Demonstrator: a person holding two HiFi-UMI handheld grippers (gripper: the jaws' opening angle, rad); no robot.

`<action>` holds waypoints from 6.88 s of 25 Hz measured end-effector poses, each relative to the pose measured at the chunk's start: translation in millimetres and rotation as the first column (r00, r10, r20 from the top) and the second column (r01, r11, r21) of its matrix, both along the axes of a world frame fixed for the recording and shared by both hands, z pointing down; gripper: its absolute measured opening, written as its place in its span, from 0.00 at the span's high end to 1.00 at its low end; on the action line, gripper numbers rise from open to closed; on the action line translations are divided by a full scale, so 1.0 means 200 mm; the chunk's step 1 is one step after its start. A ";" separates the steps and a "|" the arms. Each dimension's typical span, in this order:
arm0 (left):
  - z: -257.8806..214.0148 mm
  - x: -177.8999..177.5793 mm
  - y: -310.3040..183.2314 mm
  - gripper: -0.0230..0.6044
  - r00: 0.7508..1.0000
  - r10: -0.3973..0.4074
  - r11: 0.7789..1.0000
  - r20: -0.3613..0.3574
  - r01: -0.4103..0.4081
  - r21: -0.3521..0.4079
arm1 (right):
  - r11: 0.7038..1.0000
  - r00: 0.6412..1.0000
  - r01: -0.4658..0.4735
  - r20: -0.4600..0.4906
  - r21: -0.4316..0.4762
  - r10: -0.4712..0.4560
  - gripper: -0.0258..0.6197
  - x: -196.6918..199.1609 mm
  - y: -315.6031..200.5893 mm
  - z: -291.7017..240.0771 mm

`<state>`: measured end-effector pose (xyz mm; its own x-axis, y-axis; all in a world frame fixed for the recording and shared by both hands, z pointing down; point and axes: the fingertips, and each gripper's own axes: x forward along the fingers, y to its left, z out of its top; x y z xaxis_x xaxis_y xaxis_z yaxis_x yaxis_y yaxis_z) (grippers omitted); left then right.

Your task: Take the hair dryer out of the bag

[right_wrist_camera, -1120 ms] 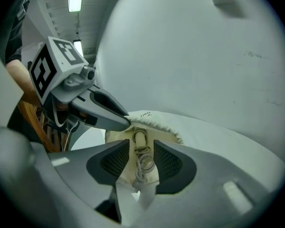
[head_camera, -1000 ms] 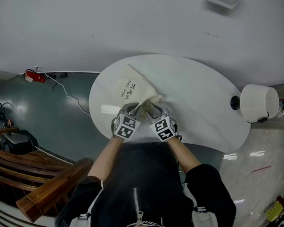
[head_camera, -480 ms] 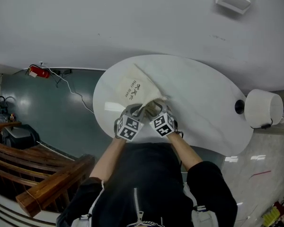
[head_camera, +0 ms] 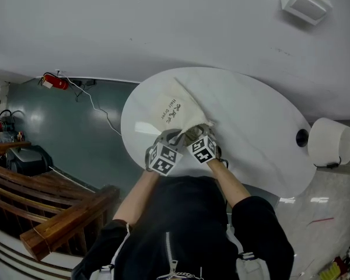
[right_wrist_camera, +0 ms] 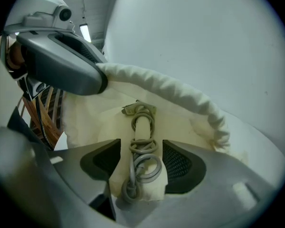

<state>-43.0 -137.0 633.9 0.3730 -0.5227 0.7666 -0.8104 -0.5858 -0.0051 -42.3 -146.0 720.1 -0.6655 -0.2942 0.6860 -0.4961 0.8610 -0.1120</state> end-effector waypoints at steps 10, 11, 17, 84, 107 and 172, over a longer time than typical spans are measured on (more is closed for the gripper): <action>0.00 0.00 0.00 0.90 1.000 0.002 1.000 -0.005 -0.002 -0.013 | 0.999 0.998 0.008 -0.067 -0.044 -0.011 0.55 -0.03 -0.01 0.14; 0.01 0.00 0.00 0.90 1.000 0.002 1.000 -0.006 -0.002 -0.014 | 0.999 0.997 0.011 -0.073 -0.047 -0.014 0.55 -0.03 -0.01 0.15; 0.00 0.00 0.00 0.90 1.000 0.001 1.000 -0.011 -0.001 -0.013 | 0.998 0.995 0.014 -0.097 -0.057 -0.019 0.55 -0.04 -0.02 0.19; 0.12 0.08 -0.02 0.90 0.996 0.082 0.995 -0.033 -0.084 -0.056 | 0.996 0.990 -0.052 -0.132 -0.068 0.042 0.61 0.28 0.17 0.05; 0.15 0.09 -0.02 0.90 0.995 0.096 0.993 -0.020 -0.097 -0.068 | 0.994 0.989 -0.059 -0.139 -0.089 0.047 0.61 0.48 0.28 0.06; 0.17 0.07 -0.05 0.90 0.993 0.074 0.993 -0.087 -0.081 -0.082 | 0.988 0.973 0.011 -0.224 -0.157 -0.047 0.53 0.28 0.13 0.12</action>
